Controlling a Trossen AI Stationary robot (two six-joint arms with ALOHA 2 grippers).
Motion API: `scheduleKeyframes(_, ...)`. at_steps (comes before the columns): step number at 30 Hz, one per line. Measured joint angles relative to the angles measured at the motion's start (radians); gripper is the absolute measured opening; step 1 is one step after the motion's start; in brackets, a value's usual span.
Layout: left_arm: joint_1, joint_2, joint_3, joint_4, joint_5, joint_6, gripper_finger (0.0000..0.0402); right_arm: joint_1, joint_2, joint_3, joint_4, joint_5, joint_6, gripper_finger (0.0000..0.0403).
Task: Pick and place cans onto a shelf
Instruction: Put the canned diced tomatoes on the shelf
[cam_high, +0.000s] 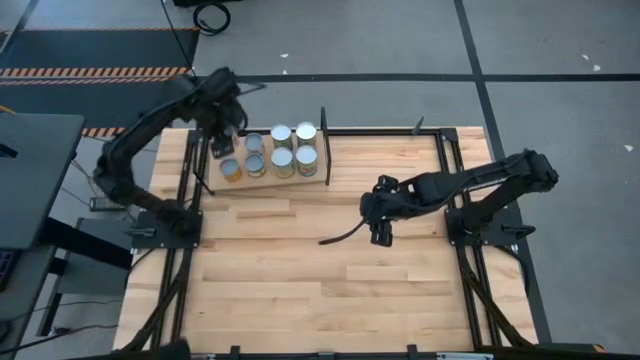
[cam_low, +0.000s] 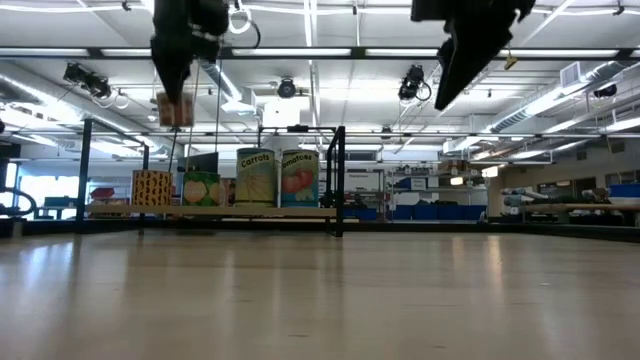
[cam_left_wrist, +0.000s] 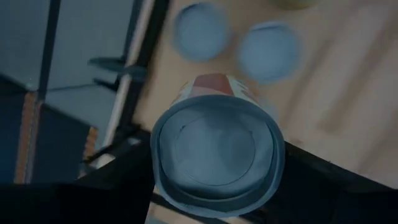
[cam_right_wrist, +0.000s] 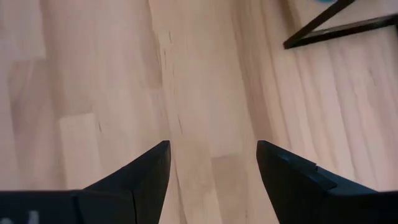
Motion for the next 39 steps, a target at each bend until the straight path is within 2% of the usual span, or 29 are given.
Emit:
scheduleKeyframes(6,0.146,0.137,0.000,0.087,-0.030,0.105,0.0281,-0.008,0.000,-0.089,0.100,-0.001,-0.059,0.0246)
scheduleKeyframes(14,0.248,0.270,0.000,0.116,0.002,0.048,0.0281,-0.033,0.001,-0.120,0.180,-0.034,-0.140,0.0246)
scheduleKeyframes(18,0.258,0.303,-0.023,0.154,0.006,0.043,0.0281,-0.042,0.001,-0.120,0.190,-0.037,-0.174,0.0246)
scheduleKeyframes(25,0.273,0.309,-0.135,0.211,0.014,0.071,0.0279,-0.053,0.001,-0.120,0.190,-0.037,-0.190,0.0246)
scheduleKeyframes(39,0.268,0.308,-0.212,0.287,0.021,0.044,0.0284,-0.069,0.001,-0.120,0.190,-0.033,-0.209,0.0246)
